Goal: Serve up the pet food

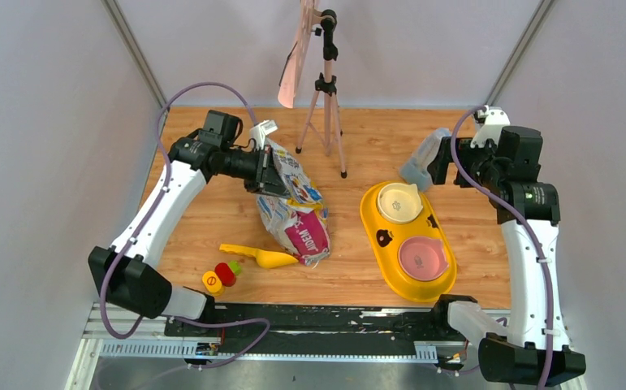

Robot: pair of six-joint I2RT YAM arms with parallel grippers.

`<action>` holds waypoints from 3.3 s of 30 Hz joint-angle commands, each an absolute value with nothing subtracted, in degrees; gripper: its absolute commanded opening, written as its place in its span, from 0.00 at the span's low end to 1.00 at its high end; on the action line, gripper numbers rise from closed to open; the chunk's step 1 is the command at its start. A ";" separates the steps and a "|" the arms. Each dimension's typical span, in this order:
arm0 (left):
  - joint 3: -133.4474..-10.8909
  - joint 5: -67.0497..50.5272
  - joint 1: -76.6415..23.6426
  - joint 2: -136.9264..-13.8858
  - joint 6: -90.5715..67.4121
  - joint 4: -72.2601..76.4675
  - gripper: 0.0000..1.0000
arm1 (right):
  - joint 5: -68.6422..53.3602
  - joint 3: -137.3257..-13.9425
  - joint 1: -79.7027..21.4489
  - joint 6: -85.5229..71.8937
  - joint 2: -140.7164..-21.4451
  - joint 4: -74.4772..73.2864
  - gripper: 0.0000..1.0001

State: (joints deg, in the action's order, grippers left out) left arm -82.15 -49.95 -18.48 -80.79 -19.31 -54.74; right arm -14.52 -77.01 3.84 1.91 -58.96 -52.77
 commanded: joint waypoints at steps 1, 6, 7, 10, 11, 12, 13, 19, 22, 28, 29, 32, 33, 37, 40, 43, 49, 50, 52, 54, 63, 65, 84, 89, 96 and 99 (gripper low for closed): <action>-82.59 -64.73 -20.19 -72.57 -15.02 -55.99 0.00 | -17.07 -79.35 3.87 0.71 -59.64 -49.43 0.99; -82.25 -65.06 -21.47 -70.49 -8.79 -61.51 0.00 | -17.04 -79.86 3.87 0.35 -60.55 -48.57 1.00; -82.28 -65.02 -21.68 -70.32 -7.89 -61.96 0.00 | -17.36 -80.03 3.87 0.35 -60.68 -48.34 1.00; -82.12 -64.88 -22.12 -69.64 -6.60 -63.50 0.00 | -18.81 -80.68 3.82 0.35 -61.26 -48.04 1.00; -81.90 -64.98 -22.14 -69.58 -6.00 -63.70 0.00 | -19.42 -80.81 3.78 0.35 -61.46 -48.07 1.00; -81.73 -64.96 -22.15 -69.43 -5.77 -63.89 0.00 | -19.91 -81.10 3.78 0.35 -61.73 -48.11 1.00; -81.36 -64.84 -22.15 -69.30 -5.44 -63.89 0.00 | -20.37 -81.36 3.78 0.35 -62.04 -48.23 1.00; -85.34 -60.06 -20.63 -69.63 -0.74 -66.03 0.72 | -22.28 -84.36 0.60 -0.74 -63.25 -49.57 0.99; -90.52 -56.63 -17.91 -70.37 2.49 -68.68 0.82 | -21.08 -86.38 -5.34 -0.31 -63.94 -49.74 0.96; -91.52 -53.03 -10.82 -70.95 -5.30 -63.65 0.81 | -22.71 -91.84 -15.09 -0.91 -69.79 -49.71 0.86; -91.20 -52.53 -10.13 -70.87 -6.12 -61.70 0.79 | -22.75 -92.70 -16.97 -1.57 -71.14 -49.31 0.85; -91.09 -51.72 -9.70 -71.84 -6.29 -60.36 0.73 | -22.66 -94.45 -22.20 -5.09 -74.90 -46.67 0.81; -91.25 -51.57 -9.68 -72.56 -5.87 -60.53 0.70 | -22.53 -94.72 -23.82 -6.78 -75.93 -45.41 0.79; -92.78 -51.30 -9.58 -74.79 -1.76 -62.38 0.63 | -20.25 -95.11 -30.17 -14.60 -78.92 -39.48 0.71; -92.10 -49.37 -9.45 -76.33 0.54 -64.58 0.63 | -17.75 -95.34 -34.99 -18.36 -80.75 -35.47 0.68; -88.84 -46.17 -9.32 -75.83 -2.38 -62.98 0.65 | -16.62 -95.38 -38.91 -19.76 -83.81 -33.32 0.65; -82.60 -50.50 -9.06 -73.56 -11.82 -55.88 0.67 | -20.66 -95.07 -40.52 -19.64 -89.21 -34.81 0.64; -81.34 -52.01 -9.08 -72.97 -12.63 -52.16 0.68 | -21.34 -95.56 -40.52 -19.22 -89.89 -35.91 0.64; -77.28 -54.01 -9.06 -72.27 -16.08 -45.88 0.65 | -24.55 -98.05 -40.43 -17.88 -91.70 -38.16 0.64; -74.04 -54.29 -9.05 -71.89 -19.70 -41.07 0.60 | -26.89 -99.98 -40.48 -17.15 -93.27 -39.39 0.64; -66.11 -56.29 -9.09 -69.04 -27.92 -31.82 0.42 | -32.20 -100.91 -40.43 -20.93 -96.03 -38.04 0.61; -65.98 -56.58 -9.10 -68.21 -28.05 -32.30 0.40 | -33.58 -100.75 -40.39 -21.91 -96.60 -38.13 0.61; -65.36 -51.84 -9.11 -62.21 -22.32 -43.58 0.37 | -44.96 -100.63 -39.04 -31.69 -101.43 -33.06 0.58; -63.33 -51.97 -9.14 -61.13 -22.90 -43.39 0.36 | -42.44 -100.28 -39.11 -32.43 -100.84 -33.07 0.59; -62.10 -54.13 -9.15 -61.35 -25.77 -40.30 0.37 | -42.48 -100.23 -39.27 -32.34 -100.80 -33.05 0.59; -62.14 -54.22 -9.15 -61.41 -26.37 -39.38 0.37 | -42.42 -100.82 -39.58 -32.42 -101.10 -33.06 0.60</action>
